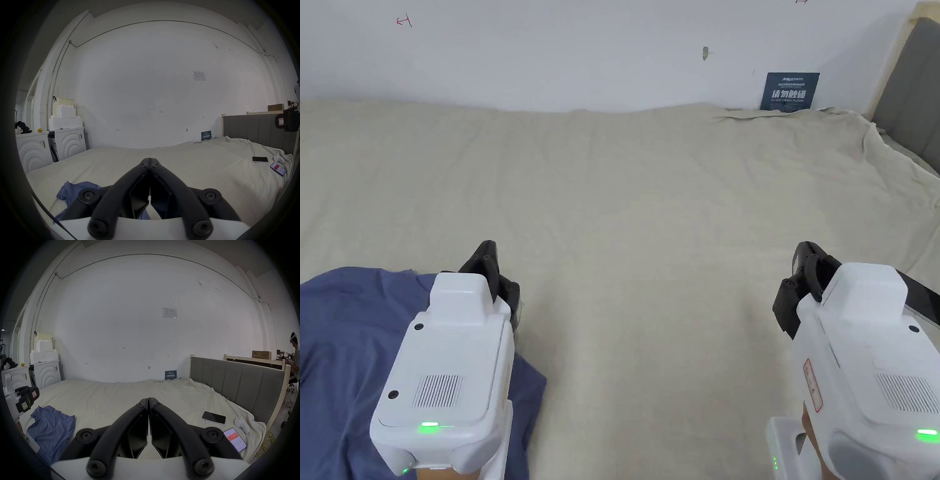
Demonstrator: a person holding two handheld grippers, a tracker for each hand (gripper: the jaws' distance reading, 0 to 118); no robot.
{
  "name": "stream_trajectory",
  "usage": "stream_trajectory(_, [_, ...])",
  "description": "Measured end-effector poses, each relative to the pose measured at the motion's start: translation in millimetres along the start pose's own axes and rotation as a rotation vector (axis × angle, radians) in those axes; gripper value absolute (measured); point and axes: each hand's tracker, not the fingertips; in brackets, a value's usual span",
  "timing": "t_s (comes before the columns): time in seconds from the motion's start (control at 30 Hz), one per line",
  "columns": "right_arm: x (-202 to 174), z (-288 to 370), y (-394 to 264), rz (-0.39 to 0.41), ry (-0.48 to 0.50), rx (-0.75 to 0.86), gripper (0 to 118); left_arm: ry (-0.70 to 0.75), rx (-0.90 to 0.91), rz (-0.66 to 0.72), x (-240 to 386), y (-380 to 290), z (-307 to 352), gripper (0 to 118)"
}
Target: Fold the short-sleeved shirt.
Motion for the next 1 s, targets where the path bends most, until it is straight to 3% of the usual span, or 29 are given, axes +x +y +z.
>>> stream_trajectory(0.67, [-4.9,-1.2,2.4,0.016,0.008,0.009,0,0.008,0.006,-0.013,-3.9,2.0,-0.9,0])
stream_trajectory(1.0, [-43.2,-15.7,11.9,0.043,0.094,0.032,0,0.09,0.01,-0.015,-36.0,7.0,3.3,0])
